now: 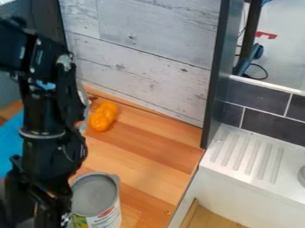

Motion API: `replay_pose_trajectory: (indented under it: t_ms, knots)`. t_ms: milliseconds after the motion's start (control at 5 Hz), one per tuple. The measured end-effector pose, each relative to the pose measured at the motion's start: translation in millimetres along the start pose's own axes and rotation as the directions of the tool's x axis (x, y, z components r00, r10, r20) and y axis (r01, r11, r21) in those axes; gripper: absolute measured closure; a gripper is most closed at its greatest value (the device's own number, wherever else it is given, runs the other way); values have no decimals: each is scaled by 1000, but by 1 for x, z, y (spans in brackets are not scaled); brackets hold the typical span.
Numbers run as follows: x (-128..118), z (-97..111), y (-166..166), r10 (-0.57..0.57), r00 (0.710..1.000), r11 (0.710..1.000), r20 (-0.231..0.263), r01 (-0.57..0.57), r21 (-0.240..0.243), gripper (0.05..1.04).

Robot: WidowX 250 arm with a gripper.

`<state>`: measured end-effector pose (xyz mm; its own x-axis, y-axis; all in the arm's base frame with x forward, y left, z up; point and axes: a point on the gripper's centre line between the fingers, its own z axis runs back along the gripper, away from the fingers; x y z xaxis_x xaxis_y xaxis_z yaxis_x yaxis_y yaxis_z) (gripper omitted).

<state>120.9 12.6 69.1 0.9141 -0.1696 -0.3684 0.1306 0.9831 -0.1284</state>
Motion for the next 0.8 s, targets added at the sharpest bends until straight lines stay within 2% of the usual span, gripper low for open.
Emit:
replay_pose_trajectory:
  t_ms: [200,400,600,800]
  knots:
    - [2,-11,5,8,1000,1000,-23,-8,-13,83]
    - [22,-28,13,-31,999,999,11,32,-39,83]
    - [54,-26,11,-89,994,996,64,90,-18,83]
    - [83,-14,7,-95,986,994,135,102,-43,83]
